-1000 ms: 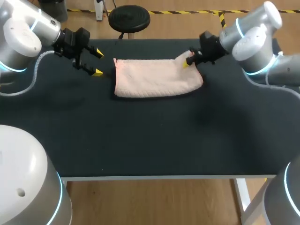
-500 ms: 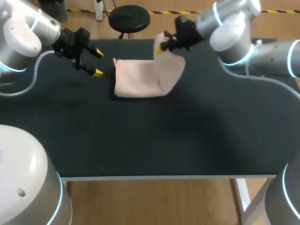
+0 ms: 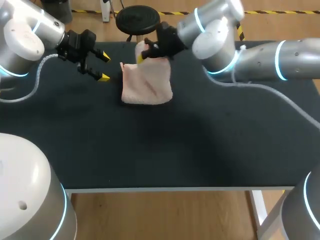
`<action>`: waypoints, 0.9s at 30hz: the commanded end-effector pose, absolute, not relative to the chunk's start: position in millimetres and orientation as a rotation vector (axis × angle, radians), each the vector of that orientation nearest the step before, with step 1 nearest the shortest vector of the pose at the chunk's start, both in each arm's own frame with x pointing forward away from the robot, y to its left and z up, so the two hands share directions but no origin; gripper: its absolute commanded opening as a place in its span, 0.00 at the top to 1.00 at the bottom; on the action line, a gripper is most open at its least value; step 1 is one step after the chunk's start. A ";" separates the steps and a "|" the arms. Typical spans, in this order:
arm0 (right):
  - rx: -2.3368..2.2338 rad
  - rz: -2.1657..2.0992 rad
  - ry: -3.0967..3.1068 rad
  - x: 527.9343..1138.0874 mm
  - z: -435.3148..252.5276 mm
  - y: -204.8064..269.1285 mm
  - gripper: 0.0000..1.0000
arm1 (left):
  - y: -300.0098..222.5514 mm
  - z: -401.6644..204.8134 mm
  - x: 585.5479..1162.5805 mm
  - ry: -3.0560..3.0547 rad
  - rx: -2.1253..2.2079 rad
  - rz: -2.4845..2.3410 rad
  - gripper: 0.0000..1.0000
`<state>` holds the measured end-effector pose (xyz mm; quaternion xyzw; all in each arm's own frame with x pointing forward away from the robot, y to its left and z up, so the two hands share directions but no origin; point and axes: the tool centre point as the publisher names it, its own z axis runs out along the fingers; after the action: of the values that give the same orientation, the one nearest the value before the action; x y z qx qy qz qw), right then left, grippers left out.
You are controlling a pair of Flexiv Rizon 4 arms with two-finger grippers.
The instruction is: Fold the towel
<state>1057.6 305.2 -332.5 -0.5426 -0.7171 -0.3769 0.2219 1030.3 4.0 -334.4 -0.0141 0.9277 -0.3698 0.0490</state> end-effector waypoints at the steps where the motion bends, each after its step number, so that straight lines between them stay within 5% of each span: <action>1: -1.503 -1.069 -1.980 1054.1 -344.2 332.1 1.00 | 4.2 -335.0 1029.7 2.824 -0.042 -1.129 0.00; 2: -1.511 -1.076 -1.996 1053.0 -344.5 334.3 1.00 | 4.2 -335.0 1029.7 2.824 -0.042 -1.129 0.00; 3: -1.512 -1.080 -2.001 1051.9 -344.4 335.9 0.67 | 4.2 -335.0 1029.7 2.824 -0.042 -1.129 0.00; 4: -1.525 -1.079 -1.982 1050.4 -343.5 337.5 0.08 | 4.2 -335.0 1029.7 2.824 -0.042 -1.129 0.00; 5: -1.520 -1.096 -1.979 1048.9 -341.7 339.1 0.00 | 4.2 -335.0 1029.7 2.824 -0.042 -1.129 0.00; 27: -1.591 -1.403 -1.993 1058.4 -273.5 303.6 0.00 | 4.2 -335.0 1029.7 2.824 -0.042 -1.129 0.00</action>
<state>1065.9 319.7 -284.5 -0.5444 -0.6795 -0.4773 0.1187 1030.3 4.0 -334.5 -0.0142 0.9277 -0.3698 0.0490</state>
